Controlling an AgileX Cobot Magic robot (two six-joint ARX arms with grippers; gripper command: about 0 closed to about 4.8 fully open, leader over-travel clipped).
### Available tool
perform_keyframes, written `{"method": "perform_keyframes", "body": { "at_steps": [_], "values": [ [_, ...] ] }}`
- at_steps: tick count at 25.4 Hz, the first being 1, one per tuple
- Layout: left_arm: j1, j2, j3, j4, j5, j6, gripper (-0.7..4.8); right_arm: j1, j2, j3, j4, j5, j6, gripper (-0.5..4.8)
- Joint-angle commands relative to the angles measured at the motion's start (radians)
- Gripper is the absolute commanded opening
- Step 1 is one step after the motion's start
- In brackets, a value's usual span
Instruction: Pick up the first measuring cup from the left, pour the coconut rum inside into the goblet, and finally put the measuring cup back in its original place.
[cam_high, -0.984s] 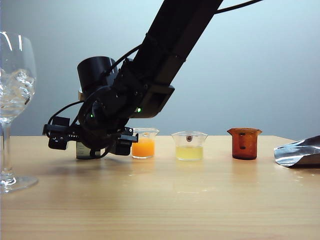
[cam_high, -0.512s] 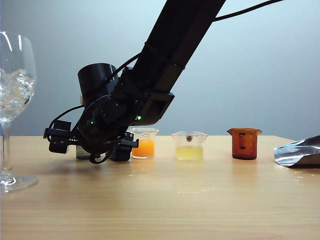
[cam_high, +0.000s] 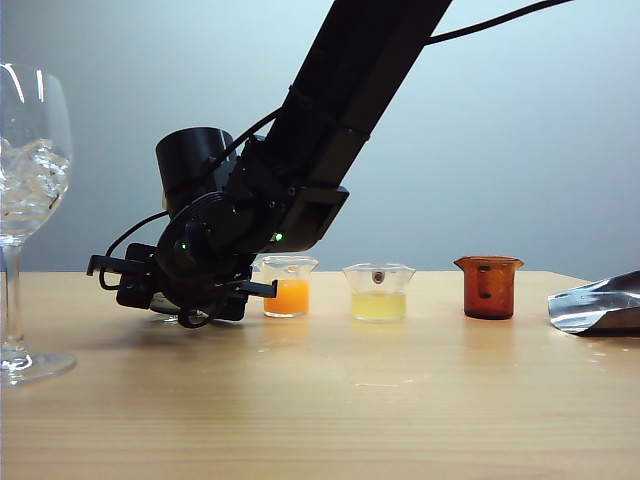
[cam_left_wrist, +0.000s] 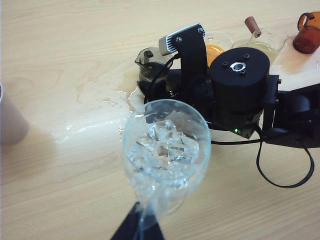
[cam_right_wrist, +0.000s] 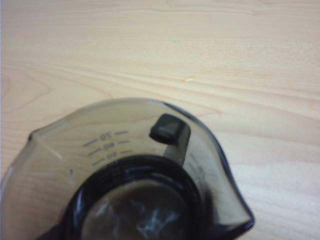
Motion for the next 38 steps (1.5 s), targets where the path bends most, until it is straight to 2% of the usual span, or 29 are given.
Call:
{"method": "perform_keyframes", "body": {
  "at_steps": [1,5,12,17,24,36,38],
  "values": [
    [-0.001,-0.002,0.006,0.004,0.000,0.004,-0.05,0.000,-0.018,0.005,-0.001,-0.003,-0.059,2.27],
    [-0.001,-0.002,0.006,0.005,0.000,0.004,-0.05,0.000,-0.044,0.005,-0.003,-0.005,-0.127,2.27],
    [0.000,-0.002,0.006,0.022,-0.004,0.004,-0.05,-0.003,-0.113,0.005,-0.042,-0.008,-0.164,2.28],
    [0.000,-0.002,0.007,0.022,-0.004,0.003,-0.05,-0.008,-0.149,0.005,-0.059,-0.088,-0.179,2.28],
    [-0.001,-0.002,0.011,0.021,-0.003,0.002,-0.05,-0.022,-0.225,0.005,-0.171,-0.101,-0.205,2.28],
    [-0.002,-0.002,0.086,-0.018,0.005,-0.013,-0.05,-0.075,-0.399,0.005,-0.305,-0.260,-0.277,2.28],
    [-0.002,-0.002,0.102,-0.019,0.005,-0.045,-0.05,-0.070,-0.436,0.005,-0.364,-0.299,-0.306,2.28]
  ]
}}
